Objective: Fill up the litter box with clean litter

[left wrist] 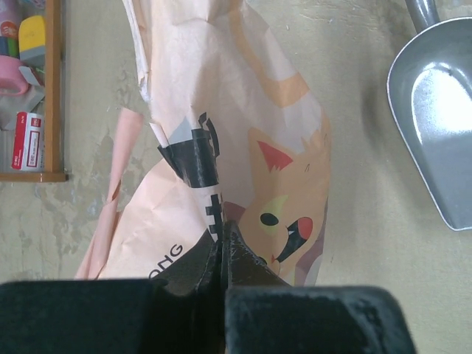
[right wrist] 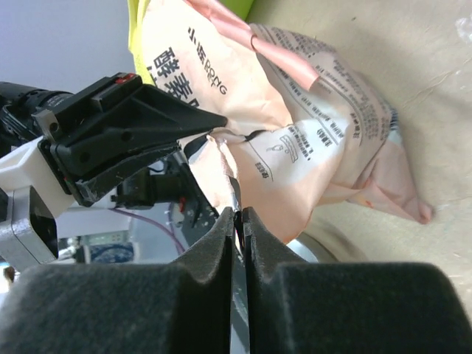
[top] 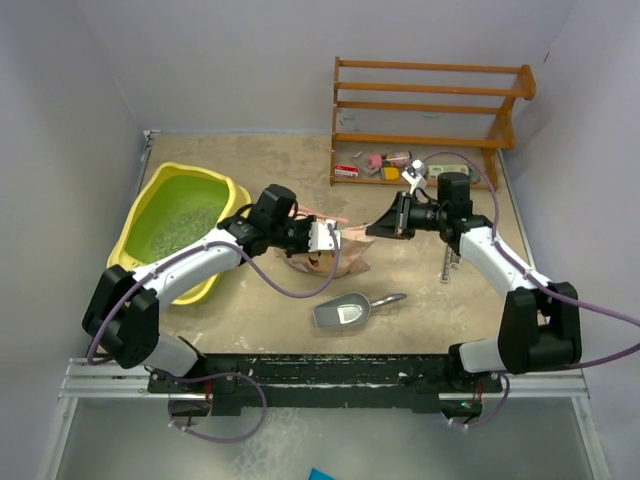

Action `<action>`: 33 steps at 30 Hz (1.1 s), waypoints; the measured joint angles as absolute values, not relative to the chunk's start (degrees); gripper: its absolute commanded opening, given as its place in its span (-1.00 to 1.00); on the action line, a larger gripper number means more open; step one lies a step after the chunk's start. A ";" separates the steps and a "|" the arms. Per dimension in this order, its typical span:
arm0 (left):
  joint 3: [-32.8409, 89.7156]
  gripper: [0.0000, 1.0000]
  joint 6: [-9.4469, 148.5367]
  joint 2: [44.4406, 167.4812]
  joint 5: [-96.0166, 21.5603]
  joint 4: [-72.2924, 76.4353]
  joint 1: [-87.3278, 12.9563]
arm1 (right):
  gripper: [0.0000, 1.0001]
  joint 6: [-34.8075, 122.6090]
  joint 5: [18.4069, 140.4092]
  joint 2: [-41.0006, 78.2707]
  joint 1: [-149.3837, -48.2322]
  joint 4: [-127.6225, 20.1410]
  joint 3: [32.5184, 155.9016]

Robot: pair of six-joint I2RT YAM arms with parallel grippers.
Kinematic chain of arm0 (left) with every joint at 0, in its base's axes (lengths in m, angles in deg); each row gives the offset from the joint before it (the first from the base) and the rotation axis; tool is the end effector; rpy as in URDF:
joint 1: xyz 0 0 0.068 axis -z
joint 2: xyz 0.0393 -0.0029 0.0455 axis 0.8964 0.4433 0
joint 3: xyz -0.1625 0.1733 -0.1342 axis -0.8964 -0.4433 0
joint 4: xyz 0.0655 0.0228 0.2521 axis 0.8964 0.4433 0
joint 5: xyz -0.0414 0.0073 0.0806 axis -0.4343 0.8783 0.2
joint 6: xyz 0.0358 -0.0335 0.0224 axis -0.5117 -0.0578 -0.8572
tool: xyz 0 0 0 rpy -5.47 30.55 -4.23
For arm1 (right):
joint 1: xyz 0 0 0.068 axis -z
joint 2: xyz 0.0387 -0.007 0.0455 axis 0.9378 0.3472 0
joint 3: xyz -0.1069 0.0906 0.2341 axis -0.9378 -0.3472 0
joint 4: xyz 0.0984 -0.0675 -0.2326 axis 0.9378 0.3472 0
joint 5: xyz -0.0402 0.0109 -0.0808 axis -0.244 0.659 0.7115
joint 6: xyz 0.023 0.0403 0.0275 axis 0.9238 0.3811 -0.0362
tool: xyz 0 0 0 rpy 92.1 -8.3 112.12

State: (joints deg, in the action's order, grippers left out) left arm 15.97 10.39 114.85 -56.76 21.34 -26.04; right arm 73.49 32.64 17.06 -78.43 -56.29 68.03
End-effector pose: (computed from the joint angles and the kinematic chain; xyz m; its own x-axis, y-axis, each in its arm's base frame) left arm 0.2435 -0.2087 0.2586 0.2464 0.6346 -0.7325 0.9396 0.0289 0.3411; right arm 0.2898 0.0738 0.2577 -0.8479 0.2189 -0.4828 -0.3656 0.4178 0.8317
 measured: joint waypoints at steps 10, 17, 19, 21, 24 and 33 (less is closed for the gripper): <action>16.30 -1.00 13.34 116.22 -55.80 20.12 -25.86 | 0.13 49.60 46.54 11.00 -83.66 -35.51 78.87; 17.02 -1.00 16.38 116.79 -55.86 19.84 -25.84 | 0.19 34.61 53.55 2.66 -88.73 -32.86 78.78; 17.19 -1.00 16.91 116.79 -55.97 19.86 -25.84 | 0.19 31.74 54.60 1.69 -88.62 -33.01 78.28; 17.24 -1.00 17.06 116.79 -56.06 19.86 -25.84 | 0.19 28.75 54.91 1.61 -88.53 -33.21 77.60; 17.24 -1.00 17.15 116.79 -56.04 19.86 -25.84 | 0.19 25.58 55.30 3.27 -89.36 -33.36 77.45; 17.24 -1.00 18.02 116.35 -55.60 19.88 -25.84 | 0.18 19.24 58.65 9.98 -96.49 -33.63 77.47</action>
State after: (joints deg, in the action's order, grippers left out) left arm 17.24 18.02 116.35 -55.60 19.88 -25.84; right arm 19.24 58.65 9.98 -96.49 -33.63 77.47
